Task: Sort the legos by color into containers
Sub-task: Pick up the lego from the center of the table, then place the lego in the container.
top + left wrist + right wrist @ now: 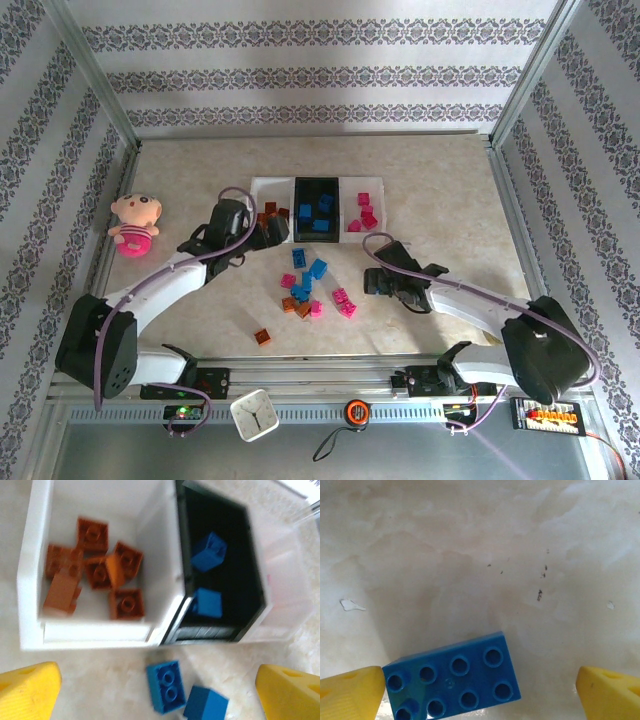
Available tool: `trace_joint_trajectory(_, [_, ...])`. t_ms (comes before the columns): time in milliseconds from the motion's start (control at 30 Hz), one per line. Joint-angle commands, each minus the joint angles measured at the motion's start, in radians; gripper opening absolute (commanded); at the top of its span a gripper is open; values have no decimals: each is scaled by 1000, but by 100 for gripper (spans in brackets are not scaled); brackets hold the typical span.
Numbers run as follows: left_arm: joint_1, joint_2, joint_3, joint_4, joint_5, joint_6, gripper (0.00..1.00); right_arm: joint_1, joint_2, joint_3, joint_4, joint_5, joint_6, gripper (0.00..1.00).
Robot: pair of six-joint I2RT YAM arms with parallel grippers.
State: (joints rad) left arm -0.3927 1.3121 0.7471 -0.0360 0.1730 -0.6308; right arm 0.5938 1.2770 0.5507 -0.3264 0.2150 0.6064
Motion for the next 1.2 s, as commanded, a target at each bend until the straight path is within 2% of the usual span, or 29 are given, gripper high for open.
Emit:
trace_joint_trajectory(0, [-7, -50, -43, 99, 23, -47, 100, 26, 43, 32, -30, 4, -10, 98])
trace_joint_trajectory(100, [-6, -71, -74, 100, 16, -50, 100, 42, 95, 60, -35, -20, -17, 96])
trace_joint_trajectory(300, [-5, -137, -108, 87, 10, -40, 100, 44, 165, 70, -1, -85, -25, 85])
trace_joint_trajectory(367, [-6, -161, -108, 65, 16, -30, 100, 44, 167, 68, 14, -96, -28, 80])
trace_joint_trajectory(600, [-5, -261, -149, -3, 26, -10, 100, 74, 106, 99, -7, -116, -61, 54])
trace_joint_trajectory(700, [-5, -304, -182, -22, 39, -18, 100, 101, 54, 188, -29, -122, -97, 46])
trace_joint_trajectory(767, [-5, -333, -204, -28, 52, -26, 99, 105, 60, 270, -24, -134, -121, 45])
trace_joint_trajectory(1000, [-7, -458, -277, -119, 95, -39, 100, 75, 354, 638, 1, -122, -207, 45])
trace_joint_trajectory(1167, [-10, -561, -310, -229, 109, -50, 95, 28, 584, 892, -12, -89, -237, 46])
